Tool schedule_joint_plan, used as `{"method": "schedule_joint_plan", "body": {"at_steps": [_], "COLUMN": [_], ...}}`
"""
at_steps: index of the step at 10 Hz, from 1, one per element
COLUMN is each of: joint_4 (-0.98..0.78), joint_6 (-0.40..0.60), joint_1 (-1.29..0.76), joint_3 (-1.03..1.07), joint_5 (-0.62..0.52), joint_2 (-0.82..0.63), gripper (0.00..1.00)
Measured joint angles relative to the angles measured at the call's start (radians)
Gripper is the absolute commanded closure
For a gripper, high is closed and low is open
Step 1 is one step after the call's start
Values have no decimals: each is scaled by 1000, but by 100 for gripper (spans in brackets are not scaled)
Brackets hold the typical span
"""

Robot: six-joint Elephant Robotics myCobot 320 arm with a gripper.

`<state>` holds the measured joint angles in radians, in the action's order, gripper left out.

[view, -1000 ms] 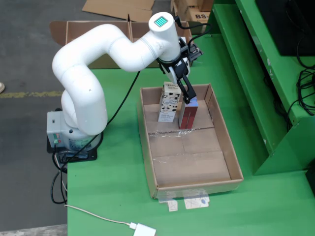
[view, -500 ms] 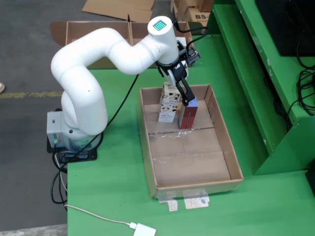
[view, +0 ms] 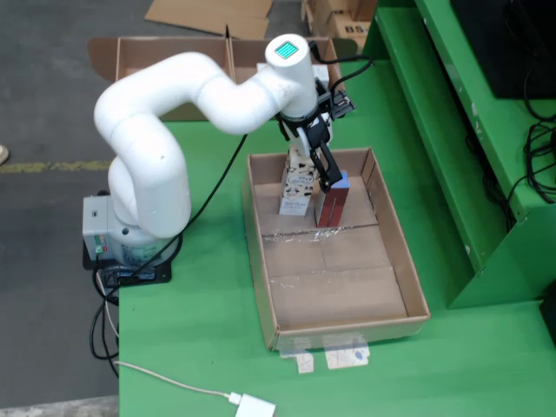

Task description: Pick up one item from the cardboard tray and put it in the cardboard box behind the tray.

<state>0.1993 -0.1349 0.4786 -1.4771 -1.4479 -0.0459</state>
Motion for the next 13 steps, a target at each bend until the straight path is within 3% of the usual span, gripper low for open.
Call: {"method": "schedule_joint_plan", "body": {"at_steps": [8, 13], "joint_4": [126, 106], "joint_6": [6, -5], "joint_1": [-3, 11], "joint_3": [-89, -9], "joint_5": [-8, -2], "joint_2": [63, 146], "gripper": [0, 0]}}
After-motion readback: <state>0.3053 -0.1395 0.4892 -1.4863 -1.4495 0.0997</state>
